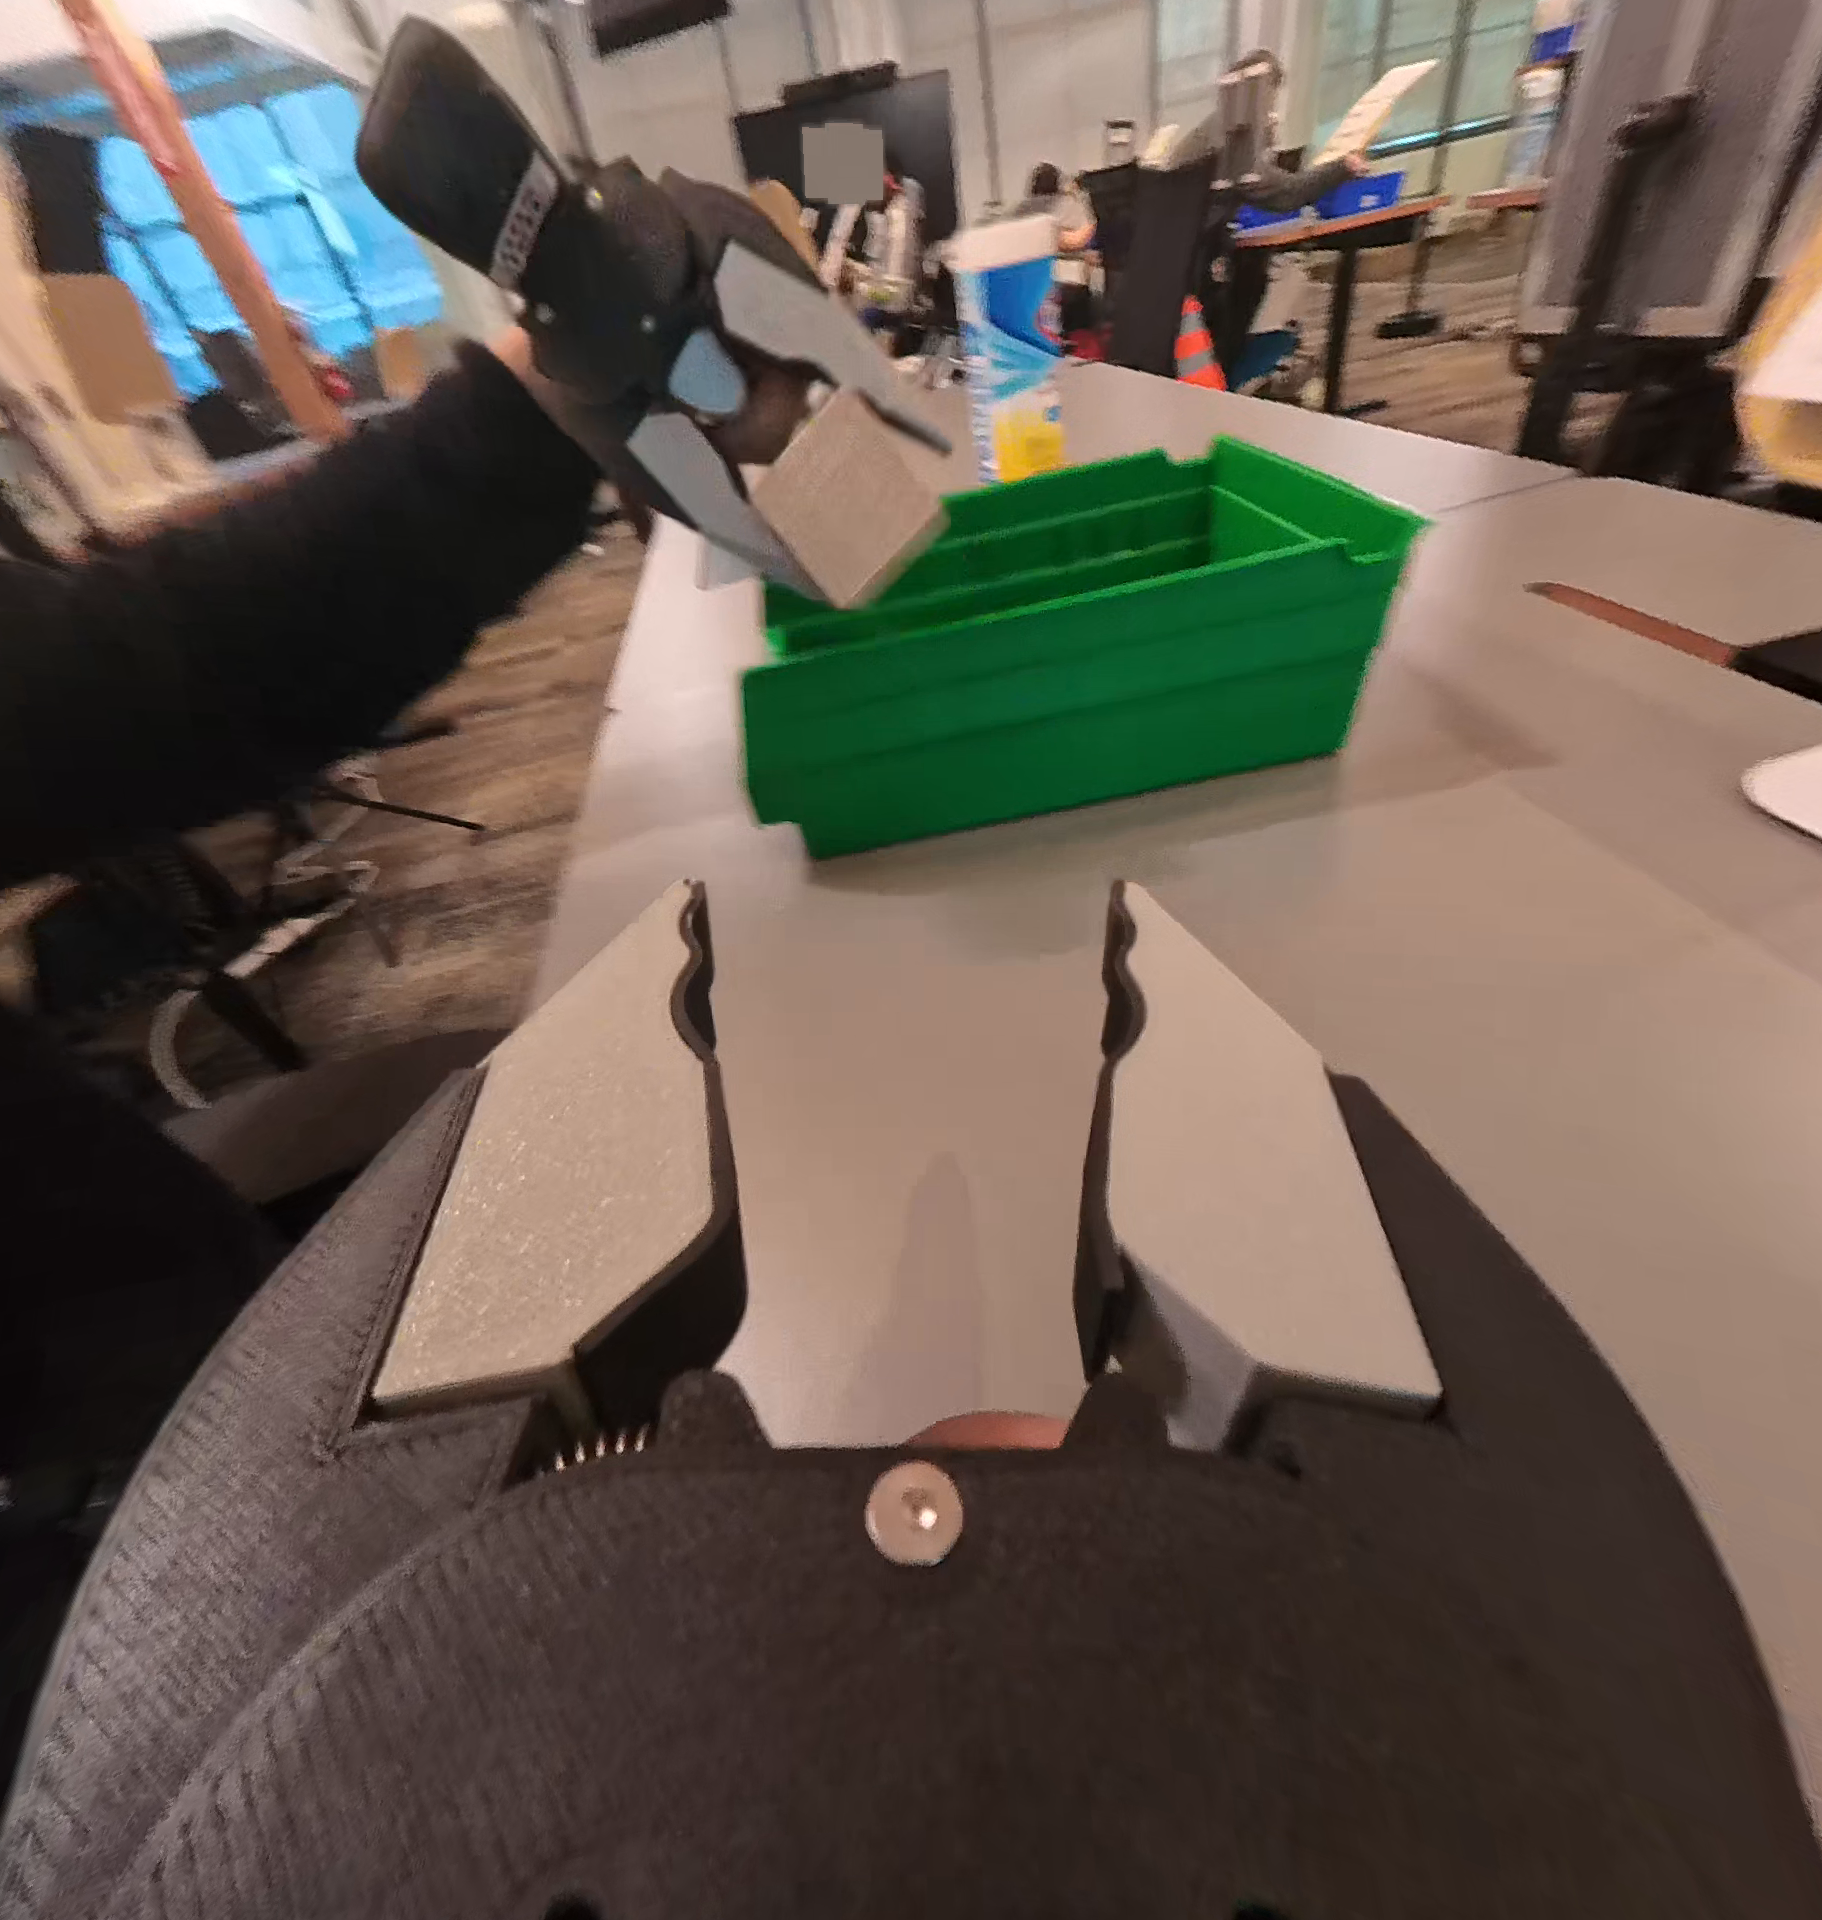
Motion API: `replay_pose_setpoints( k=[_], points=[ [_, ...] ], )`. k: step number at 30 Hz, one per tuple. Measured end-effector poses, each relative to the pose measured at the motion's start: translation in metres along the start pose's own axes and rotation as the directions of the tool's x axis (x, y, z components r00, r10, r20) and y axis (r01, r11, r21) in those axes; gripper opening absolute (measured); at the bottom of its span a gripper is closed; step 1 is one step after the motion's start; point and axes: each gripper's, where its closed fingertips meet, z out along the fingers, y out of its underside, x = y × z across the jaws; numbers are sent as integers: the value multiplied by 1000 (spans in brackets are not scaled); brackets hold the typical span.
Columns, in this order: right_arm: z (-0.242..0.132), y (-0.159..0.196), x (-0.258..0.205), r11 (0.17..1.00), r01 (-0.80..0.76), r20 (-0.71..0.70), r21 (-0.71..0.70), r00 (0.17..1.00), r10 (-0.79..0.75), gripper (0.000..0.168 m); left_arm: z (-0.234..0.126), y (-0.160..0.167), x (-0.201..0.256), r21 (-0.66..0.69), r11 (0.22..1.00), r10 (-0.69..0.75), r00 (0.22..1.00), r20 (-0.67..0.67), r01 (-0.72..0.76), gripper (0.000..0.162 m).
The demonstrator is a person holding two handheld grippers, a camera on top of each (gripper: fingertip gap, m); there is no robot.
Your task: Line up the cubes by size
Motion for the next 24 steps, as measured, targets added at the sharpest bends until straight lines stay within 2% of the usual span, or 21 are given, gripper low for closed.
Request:
replay_pose_setpoints(
  k=[4,8,11,15,17,21,24],
  points=[
    [-1,-37,-50,980,-183,278,76,948,155,77,-38,-102,0,310,948,27,988,155,-74,63],
    [-7,-77,-83,921,-366,481,131,836,263,79,-62,-194,18,552,818,39,973,227,-161,62],
    [-9,-86,-110,905,-416,579,92,762,291,81,-64,-243,38,631,741,76,963,257,-227,62],
    [-20,-93,-138,886,-458,678,76,676,291,82,-49,-271,52,637,720,118,954,277,-274,63],
    [-20,-88,-140,898,-431,662,87,699,271,58,-41,-277,56,645,717,122,959,256,-264,63],
    [-21,-85,-125,880,-462,609,107,730,309,57,-25,-276,52,630,743,84,965,247,-226,62],
    [-20,-79,-118,876,-474,558,92,753,349,57,-15,-270,52,627,767,11,980,199,-136,62]
  ],
)
